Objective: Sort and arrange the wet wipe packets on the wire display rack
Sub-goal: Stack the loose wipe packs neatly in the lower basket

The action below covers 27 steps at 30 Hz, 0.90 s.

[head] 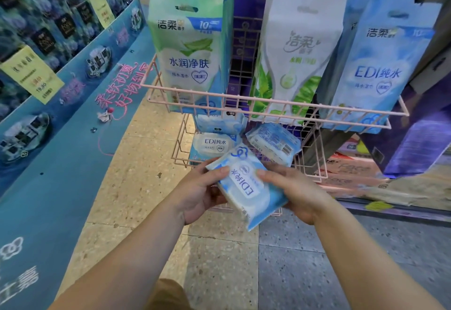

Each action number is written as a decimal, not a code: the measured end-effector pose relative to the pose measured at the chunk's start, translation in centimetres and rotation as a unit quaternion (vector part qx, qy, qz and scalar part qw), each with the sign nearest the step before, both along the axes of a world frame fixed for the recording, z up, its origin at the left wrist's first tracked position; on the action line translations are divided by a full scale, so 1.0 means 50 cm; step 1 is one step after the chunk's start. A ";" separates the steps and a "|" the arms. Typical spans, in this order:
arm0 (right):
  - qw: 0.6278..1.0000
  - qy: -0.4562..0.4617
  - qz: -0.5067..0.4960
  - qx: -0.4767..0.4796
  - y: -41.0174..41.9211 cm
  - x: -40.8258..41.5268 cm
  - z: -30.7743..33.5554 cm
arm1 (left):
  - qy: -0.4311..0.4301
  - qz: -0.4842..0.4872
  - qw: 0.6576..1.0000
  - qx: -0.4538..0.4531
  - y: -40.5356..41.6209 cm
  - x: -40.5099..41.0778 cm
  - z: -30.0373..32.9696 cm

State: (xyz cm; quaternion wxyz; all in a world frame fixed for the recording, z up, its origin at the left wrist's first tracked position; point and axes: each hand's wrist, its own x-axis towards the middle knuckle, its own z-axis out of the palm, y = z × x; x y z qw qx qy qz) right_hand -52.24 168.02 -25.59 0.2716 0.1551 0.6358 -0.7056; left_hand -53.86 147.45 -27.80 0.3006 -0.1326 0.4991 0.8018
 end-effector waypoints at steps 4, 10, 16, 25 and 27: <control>0.992 -0.032 -0.044 -0.111 -0.013 0.020 -0.011 | -0.086 -0.007 0.996 0.032 0.019 0.022 -0.006; 0.975 0.044 -0.166 -0.143 -0.051 0.040 -0.041 | -0.032 0.013 0.996 0.080 0.027 0.031 -0.008; 0.974 0.088 -0.210 0.010 -0.036 0.000 0.005 | -0.051 0.117 0.991 0.044 0.015 0.014 -0.004; 0.840 0.106 0.093 0.524 0.054 -0.163 -0.067 | -0.038 0.163 0.986 -0.027 -0.043 0.004 -0.029; 0.834 0.143 0.070 0.529 0.065 -0.165 -0.073 | -0.031 0.169 0.984 -0.037 -0.043 0.003 -0.027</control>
